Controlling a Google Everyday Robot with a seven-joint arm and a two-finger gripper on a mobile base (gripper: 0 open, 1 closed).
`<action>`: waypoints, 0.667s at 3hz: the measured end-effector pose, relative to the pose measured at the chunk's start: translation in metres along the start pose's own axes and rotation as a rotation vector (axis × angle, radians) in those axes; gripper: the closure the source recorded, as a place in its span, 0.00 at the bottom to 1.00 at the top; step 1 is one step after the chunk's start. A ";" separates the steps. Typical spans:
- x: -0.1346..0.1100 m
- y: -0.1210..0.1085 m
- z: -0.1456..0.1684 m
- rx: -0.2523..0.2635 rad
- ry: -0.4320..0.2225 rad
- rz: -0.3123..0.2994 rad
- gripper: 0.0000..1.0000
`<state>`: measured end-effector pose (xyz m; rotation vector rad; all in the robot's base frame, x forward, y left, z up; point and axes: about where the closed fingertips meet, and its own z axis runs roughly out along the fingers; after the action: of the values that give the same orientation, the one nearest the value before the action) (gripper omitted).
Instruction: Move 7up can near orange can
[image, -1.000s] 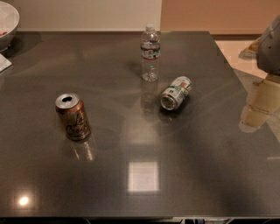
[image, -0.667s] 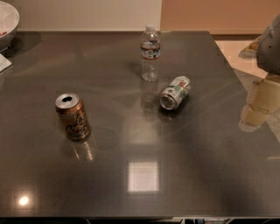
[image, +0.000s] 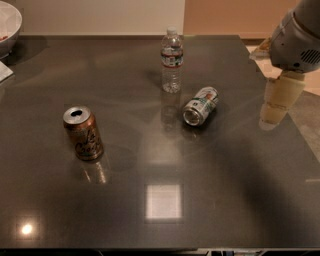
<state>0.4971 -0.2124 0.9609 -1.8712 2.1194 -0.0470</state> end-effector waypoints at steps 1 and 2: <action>-0.011 -0.028 0.020 -0.019 -0.042 -0.116 0.00; -0.024 -0.051 0.043 -0.045 -0.081 -0.272 0.00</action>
Offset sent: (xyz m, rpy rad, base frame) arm 0.0904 0.0344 -0.0434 0.0023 -0.0079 0.5138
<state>0.5593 -0.1888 0.9362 -2.1377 1.8153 0.0158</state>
